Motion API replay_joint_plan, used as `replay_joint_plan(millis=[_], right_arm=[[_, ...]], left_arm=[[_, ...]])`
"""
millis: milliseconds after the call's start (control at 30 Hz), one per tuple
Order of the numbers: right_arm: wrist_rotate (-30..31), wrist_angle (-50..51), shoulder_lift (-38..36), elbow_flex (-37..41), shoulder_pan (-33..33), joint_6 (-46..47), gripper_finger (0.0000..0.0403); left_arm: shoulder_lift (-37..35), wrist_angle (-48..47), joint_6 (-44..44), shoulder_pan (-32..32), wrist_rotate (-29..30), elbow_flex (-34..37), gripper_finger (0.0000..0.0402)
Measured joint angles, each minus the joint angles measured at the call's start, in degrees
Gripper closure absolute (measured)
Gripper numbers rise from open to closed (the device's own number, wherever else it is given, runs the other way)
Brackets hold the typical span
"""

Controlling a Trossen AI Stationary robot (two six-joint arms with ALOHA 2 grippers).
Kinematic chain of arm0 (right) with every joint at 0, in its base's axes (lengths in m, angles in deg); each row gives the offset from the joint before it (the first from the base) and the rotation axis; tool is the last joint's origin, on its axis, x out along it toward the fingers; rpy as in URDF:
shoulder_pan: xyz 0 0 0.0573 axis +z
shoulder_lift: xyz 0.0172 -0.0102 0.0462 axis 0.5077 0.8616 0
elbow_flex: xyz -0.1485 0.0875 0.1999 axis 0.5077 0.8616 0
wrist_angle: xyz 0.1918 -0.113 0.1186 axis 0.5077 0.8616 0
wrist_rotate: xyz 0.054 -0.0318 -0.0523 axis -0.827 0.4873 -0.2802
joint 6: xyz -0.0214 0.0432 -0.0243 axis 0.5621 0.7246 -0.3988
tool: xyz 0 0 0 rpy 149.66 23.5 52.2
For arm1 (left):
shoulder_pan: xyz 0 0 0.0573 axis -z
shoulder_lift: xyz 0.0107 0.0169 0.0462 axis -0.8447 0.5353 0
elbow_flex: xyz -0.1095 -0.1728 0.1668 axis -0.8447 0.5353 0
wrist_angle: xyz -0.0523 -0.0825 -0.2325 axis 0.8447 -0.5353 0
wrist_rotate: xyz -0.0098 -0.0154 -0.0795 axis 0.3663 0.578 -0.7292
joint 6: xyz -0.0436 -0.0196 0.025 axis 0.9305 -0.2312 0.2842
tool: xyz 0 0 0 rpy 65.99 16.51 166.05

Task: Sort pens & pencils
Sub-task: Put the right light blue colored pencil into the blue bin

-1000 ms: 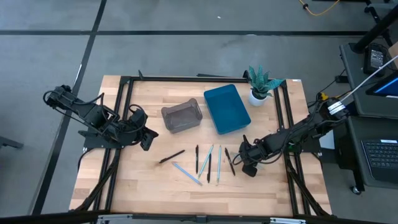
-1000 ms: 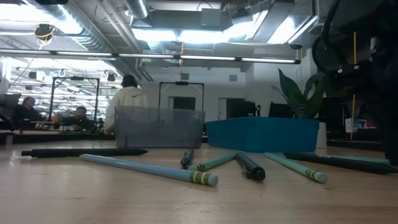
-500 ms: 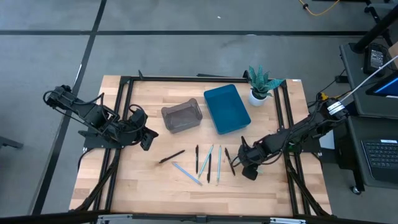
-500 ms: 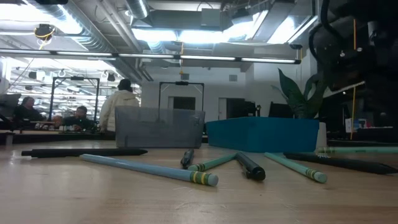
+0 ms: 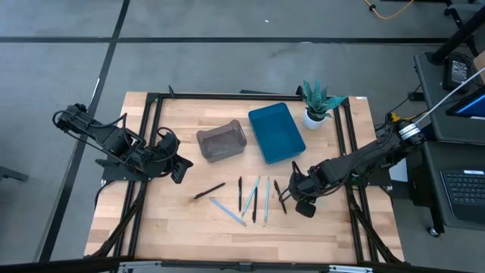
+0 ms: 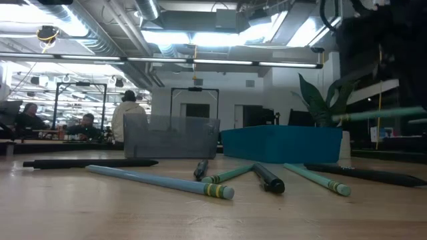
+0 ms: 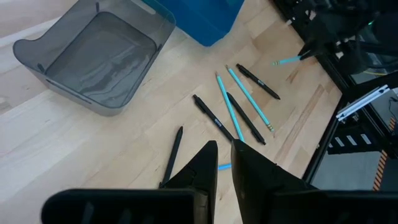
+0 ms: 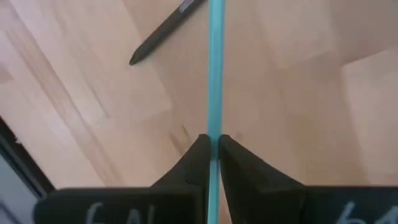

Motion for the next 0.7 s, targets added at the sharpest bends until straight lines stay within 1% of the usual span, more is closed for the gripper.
replay_joint_plan(millis=[133,300,500,700], right_arm=[[2.4,3.6,0.0,-3.8,-1.4,-1.9,0.0367],[3.8,4.6,-0.1,-5.7,-4.9,-4.9,0.0366],[3.9,5.1,-0.1,-6.0,-11.0,-9.2,0.0366],[3.8,5.7,-0.1,-6.0,-18.6,-14.9,0.0366]], left_arm=[[0.0,0.0,0.0,0.0,0.0,0.0,0.0360],[0.0,0.0,0.0,0.0,0.0,0.0,0.0360],[0.0,0.0,0.0,0.0,0.0,0.0,0.0360],[0.0,-0.4,0.0,0.0,0.0,0.0,0.0360]])
